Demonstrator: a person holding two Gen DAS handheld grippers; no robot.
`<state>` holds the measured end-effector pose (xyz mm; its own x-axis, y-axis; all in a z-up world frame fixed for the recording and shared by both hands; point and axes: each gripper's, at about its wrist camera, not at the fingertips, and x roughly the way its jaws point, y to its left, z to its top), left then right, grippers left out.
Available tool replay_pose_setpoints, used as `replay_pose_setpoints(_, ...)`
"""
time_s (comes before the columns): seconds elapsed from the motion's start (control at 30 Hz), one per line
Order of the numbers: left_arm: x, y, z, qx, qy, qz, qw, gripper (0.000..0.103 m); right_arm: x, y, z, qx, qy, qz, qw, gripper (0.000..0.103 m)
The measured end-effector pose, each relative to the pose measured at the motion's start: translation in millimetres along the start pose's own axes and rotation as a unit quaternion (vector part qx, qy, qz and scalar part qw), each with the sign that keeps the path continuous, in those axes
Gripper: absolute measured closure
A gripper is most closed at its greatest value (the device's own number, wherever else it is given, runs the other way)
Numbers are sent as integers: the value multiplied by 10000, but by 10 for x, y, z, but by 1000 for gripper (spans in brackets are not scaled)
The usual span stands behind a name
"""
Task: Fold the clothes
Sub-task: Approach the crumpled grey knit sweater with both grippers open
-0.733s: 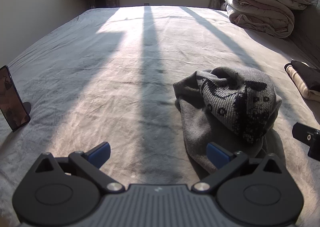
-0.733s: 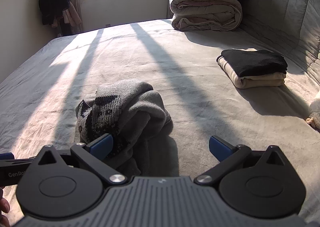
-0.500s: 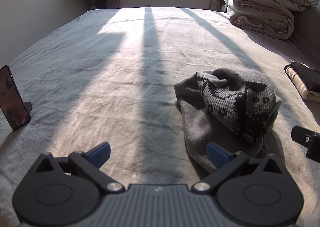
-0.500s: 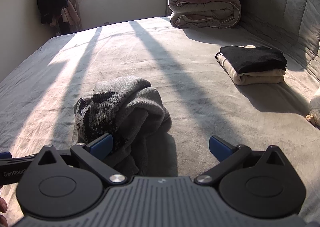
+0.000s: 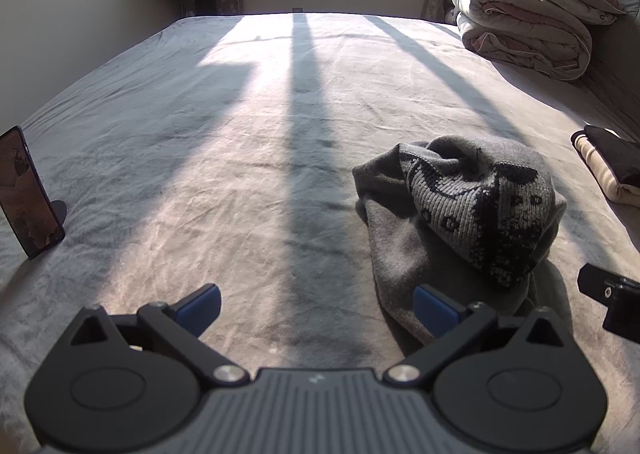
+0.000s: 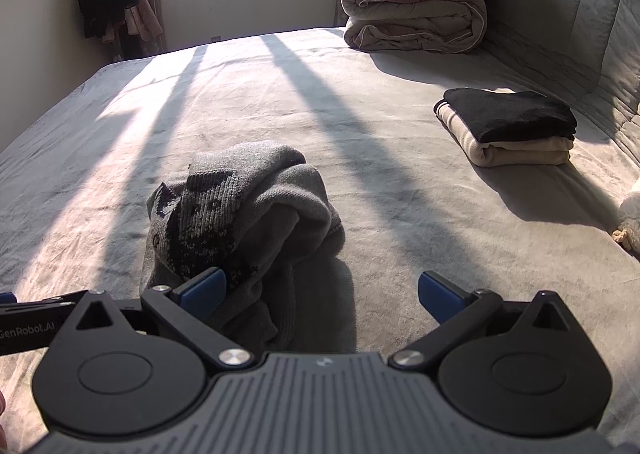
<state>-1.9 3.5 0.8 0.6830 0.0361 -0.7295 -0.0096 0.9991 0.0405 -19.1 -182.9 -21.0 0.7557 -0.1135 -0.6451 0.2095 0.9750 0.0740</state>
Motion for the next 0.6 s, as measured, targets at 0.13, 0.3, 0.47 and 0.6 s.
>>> replay_pose_setpoints(0.13,11,-4,-5,10,13,11,10000,1,8,20,14,-10,75,-6,10000,0)
replay_pose_setpoints(0.3,24,-10,-11,23,29,25,10000,1,-7,21,30,-52,97,2,9999,0)
replay_pose_setpoints(0.47,31,-9,-9,32,43,34,10000,1,-2,14,42,-44,107,-3,9999,0)
replay_pose_setpoints(0.6,29,-5,-9,27,43,31,10000,1,-3,20,50,-41,123,-13,9999,0)
